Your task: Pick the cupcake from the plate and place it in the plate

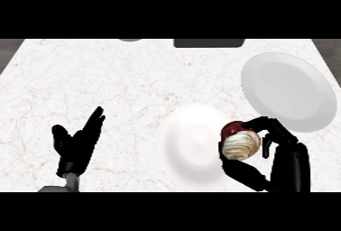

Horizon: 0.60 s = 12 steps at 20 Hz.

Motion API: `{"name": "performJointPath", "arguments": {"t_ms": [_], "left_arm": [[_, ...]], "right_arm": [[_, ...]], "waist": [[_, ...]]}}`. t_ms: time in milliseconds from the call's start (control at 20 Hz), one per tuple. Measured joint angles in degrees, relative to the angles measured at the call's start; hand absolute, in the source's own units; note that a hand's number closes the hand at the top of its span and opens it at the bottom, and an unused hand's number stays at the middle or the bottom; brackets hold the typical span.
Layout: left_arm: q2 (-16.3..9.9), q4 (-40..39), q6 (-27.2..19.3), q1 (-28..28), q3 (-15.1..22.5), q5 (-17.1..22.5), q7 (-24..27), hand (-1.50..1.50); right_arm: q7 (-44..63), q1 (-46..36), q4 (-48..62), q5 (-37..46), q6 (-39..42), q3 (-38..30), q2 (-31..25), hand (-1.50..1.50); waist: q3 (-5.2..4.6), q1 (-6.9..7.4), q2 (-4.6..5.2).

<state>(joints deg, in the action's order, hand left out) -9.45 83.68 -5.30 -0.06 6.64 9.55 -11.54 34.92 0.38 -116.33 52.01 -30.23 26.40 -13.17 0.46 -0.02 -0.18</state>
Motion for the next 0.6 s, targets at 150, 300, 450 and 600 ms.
{"name": "performJointPath", "arguments": {"t_ms": [150, 300, 450, 600], "left_arm": [[0.2, 0.4, -0.1, 0.4, 0.1, -0.5, 0.6, 0.0], [0.6, -0.2, 0.1, 0.2, 0.1, -0.9, 1.5, 0.0], [0.9, -0.4, 0.2, -0.2, 0.0, -0.9, 1.2, 0.0], [0.8, -0.3, 0.7, -0.2, -0.2, -0.7, 1.1, 0.0]], "right_arm": [[-5.8, -1.4, 4.9, -7.0, -3.4, -6.4, -2.2, 1.5], [-11.6, -4.3, 12.0, -12.4, -5.7, -12.4, -4.0, 1.5], [-17.1, -7.5, 19.6, -17.1, -7.9, -18.3, -5.6, 1.5], [-24.5, -10.7, 27.6, -23.3, -8.5, -23.5, -7.7, 1.5]], "waist": [[0.03, 0.25, 0.01], [0.05, 0.45, 0.06], [0.08, 0.61, 0.1], [0.06, 0.81, 0.18]]}}
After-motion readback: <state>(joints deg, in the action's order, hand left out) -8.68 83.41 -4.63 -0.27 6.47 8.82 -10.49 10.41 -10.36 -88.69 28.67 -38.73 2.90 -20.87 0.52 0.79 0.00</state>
